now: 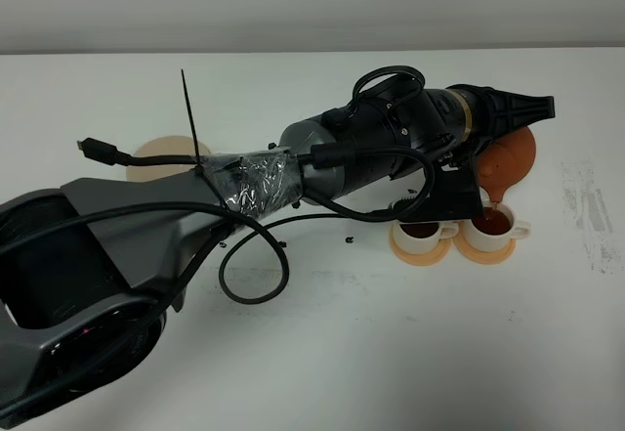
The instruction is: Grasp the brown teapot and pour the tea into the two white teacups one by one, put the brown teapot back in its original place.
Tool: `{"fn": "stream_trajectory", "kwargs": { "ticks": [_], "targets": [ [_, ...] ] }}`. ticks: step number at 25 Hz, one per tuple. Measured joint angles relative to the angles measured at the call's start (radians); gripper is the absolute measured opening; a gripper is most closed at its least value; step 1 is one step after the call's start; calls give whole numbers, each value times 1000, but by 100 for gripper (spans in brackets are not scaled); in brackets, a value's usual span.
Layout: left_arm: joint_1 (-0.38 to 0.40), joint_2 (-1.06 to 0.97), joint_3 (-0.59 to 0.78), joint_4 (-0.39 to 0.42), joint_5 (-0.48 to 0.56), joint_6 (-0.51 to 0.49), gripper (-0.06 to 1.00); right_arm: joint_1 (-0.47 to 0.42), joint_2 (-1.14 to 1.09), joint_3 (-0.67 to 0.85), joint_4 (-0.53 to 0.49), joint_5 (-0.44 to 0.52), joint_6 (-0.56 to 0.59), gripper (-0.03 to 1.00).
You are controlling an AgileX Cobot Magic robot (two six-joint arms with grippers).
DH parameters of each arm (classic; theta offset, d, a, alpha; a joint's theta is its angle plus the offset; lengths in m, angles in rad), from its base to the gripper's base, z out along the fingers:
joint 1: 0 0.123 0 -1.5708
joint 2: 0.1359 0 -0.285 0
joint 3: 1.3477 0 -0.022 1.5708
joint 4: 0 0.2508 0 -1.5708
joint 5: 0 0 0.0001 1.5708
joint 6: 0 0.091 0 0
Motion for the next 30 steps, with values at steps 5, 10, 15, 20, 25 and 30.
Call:
{"fn": "stream_trajectory", "kwargs": {
  "ticks": [5,10,15,20,25,30],
  "targets": [
    [-8,0,0,29,-6,0,13,0,0,0,0,0,0,43],
    [-9,0,0,53,-14,0,13,0,0,0,0,0,0,43],
    [-15,0,0,71,-17,0,13,0,0,0,0,0,0,43],
    [-16,0,0,71,-20,-2,13,0,0,0,0,0,0,43],
    [-16,0,0,-1,-9,-31,13,0,0,0,0,0,0,43],
    [-8,-12,0,-42,31,-81,13,0,0,0,0,0,0,43]
  ]
}}
